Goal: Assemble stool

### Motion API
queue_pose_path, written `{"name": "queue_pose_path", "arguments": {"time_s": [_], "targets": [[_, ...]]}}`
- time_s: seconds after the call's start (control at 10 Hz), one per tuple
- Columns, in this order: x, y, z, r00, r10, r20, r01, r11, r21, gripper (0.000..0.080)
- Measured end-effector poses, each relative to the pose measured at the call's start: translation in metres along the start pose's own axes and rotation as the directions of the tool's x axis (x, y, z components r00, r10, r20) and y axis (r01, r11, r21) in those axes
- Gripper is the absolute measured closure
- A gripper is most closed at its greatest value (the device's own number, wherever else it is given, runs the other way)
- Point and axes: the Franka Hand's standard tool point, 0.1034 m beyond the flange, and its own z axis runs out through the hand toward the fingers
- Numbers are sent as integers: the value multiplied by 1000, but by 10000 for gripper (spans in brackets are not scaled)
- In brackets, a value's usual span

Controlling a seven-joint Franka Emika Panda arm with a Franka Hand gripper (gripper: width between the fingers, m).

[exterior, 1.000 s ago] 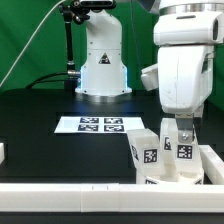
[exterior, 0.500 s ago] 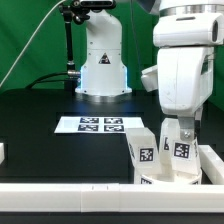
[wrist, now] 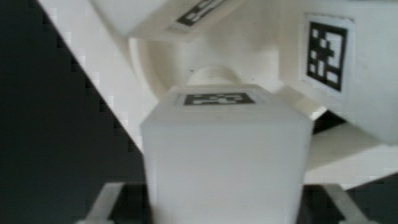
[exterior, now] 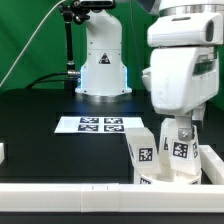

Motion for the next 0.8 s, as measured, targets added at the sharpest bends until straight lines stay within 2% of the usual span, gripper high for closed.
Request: {"name": "queue_pose_path", "arguments": {"time_s": [0.1, 0.3, 0.4, 0.6, 0.8], "targets": [[0, 0, 0, 999, 42, 0, -42, 999, 0, 461], [0, 1, 1, 959, 284, -15, -284, 959, -7, 461], [0, 1, 1, 940, 342, -16, -342, 940, -7, 461], [4, -1, 1, 819, 573, -30, -573, 819, -1, 461], [7, -3, 2, 709, 704, -35, -704, 710, 8, 461]]}}
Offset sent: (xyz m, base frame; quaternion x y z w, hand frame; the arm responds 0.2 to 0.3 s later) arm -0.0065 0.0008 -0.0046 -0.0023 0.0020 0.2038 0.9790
